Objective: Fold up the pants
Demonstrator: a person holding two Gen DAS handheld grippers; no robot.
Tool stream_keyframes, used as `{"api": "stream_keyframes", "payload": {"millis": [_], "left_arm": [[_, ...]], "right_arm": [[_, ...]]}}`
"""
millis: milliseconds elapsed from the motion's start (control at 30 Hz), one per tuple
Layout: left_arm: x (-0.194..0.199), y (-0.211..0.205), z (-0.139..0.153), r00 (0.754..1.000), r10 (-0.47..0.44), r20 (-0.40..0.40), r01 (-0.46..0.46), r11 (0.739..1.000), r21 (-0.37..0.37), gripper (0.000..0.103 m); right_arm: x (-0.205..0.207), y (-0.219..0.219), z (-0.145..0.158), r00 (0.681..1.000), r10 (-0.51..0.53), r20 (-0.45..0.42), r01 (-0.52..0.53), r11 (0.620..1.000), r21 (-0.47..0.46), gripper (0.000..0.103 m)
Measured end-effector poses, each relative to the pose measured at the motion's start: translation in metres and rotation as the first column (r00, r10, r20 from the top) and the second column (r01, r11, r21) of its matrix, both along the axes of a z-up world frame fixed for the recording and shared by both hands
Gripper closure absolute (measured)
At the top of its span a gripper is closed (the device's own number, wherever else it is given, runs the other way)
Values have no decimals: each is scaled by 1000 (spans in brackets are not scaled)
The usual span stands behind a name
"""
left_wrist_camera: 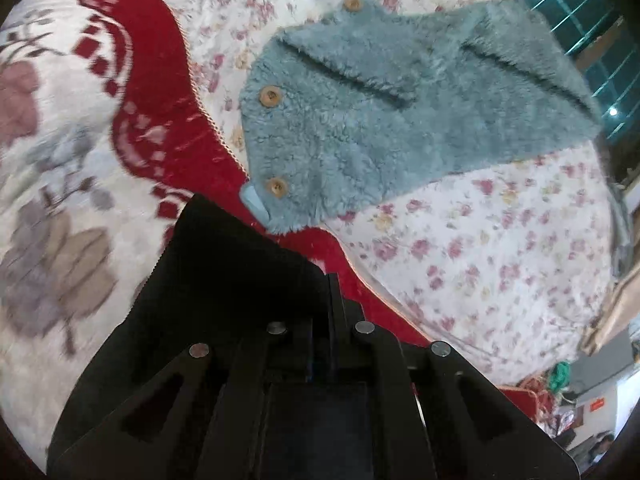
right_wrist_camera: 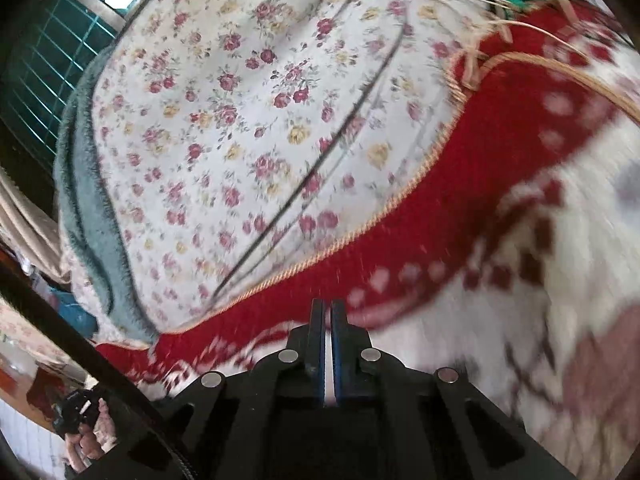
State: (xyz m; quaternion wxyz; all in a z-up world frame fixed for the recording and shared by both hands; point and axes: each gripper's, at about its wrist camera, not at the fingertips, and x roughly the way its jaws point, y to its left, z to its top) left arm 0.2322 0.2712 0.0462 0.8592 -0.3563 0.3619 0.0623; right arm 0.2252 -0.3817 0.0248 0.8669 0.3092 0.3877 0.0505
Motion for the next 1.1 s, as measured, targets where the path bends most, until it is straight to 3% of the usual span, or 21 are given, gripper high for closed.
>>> {"api": "stream_keyframes", "payload": {"millis": [100,200,300,333,367,467,567,600,700,767,833,900,967,1033,1100], "left_arm": [[37,1,-24,995,-12,-97,11,1000,-17,99],[35,6,-41,996,10,-93,-14,999,-44,99],[20,12,-48,997,49,-64,-51,998,-39,98],[14,14,-46,996,65,-60,-67,997,-31,98],[8,16,-44,995,86,-54,-88,996,-30,98],[-7,12,-31,991,128,-35,-127,992,12,98],[-13,6,-25,987,157,-27,-155,986,55,98],[-14,6,-25,986,165,-26,-163,985,55,98],[-15,7,-29,984,176,-33,-174,983,54,98],[-14,6,-35,983,175,-45,-173,983,59,98],[-12,7,-39,983,176,-52,-173,983,56,98],[-13,8,-40,982,180,-52,-177,983,52,98],[-14,8,-40,982,182,-46,-179,982,51,98],[-15,9,-40,982,185,-46,-183,982,42,98],[-15,10,-42,981,190,-50,-189,982,27,98]], "right_arm": [[31,6,-3,1000,4,-10,-4,1000,-8,101],[31,18,1,994,95,-51,-91,993,80,97],[-10,22,7,979,193,-61,-177,962,209,74],[-24,22,7,979,192,-72,-170,957,236,60],[-50,17,6,982,174,-76,-144,945,295,56],[-94,14,0,982,175,-73,-134,913,386,55],[-116,8,-17,984,115,-137,-47,906,420,55],[-120,6,-25,981,109,-162,-23,890,456,55],[-133,5,-50,962,105,-253,72,793,605,55],[-144,6,-54,958,81,-274,119,758,641,55],[-149,6,-56,959,66,-274,131,757,640,55],[-143,9,-64,948,51,-313,156,784,601,55],[-141,5,-77,937,27,-349,207,761,615,55],[-132,5,-80,945,16,-326,203,754,625,55],[-123,5,-73,964,-4,-264,165,790,590,57]]}}
